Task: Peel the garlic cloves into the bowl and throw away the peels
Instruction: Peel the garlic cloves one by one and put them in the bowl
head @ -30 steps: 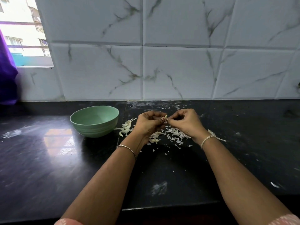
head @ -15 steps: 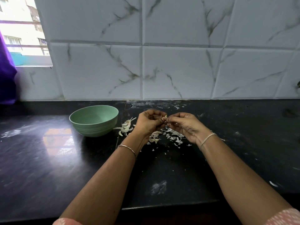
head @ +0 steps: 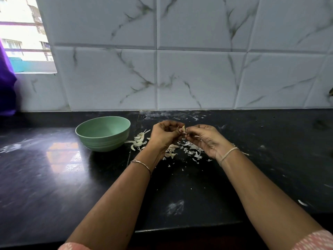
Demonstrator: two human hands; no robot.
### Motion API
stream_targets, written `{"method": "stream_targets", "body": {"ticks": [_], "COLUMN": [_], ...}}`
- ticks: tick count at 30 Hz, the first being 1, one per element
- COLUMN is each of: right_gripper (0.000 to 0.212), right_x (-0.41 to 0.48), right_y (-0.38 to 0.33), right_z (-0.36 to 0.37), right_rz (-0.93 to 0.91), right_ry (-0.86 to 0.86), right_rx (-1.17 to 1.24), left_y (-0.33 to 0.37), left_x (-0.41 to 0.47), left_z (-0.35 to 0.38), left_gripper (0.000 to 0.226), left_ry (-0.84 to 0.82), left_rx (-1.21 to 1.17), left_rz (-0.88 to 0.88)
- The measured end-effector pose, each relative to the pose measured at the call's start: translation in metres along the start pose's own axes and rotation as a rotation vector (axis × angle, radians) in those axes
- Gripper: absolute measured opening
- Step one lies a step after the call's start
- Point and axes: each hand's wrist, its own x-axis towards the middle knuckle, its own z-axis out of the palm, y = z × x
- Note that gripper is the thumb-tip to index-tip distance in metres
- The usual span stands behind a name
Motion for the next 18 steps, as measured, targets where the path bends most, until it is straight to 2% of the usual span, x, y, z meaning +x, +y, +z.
{"method": "stream_targets", "body": {"ticks": [12,18], "right_gripper": [0.019,0.016], "right_x": [0.0038,0.0007], "right_y": [0.0019,-0.0006], "right_z": [0.0003,0.0008], "right_rz": [-0.031,-0.019], "right_ry": [0.049,0.008], "right_rx": [-0.012,0.035], "left_y": [-0.0032,-0.0042], "left_x": [0.0009,0.0022], "left_z": [0.0010,-0.0007], "left_gripper": [0.015,0.014], "left_ry": [-0.011,-0.015], "left_rx": [-0.015,-0.046], "left_rz": [-0.011,-0.007]}}
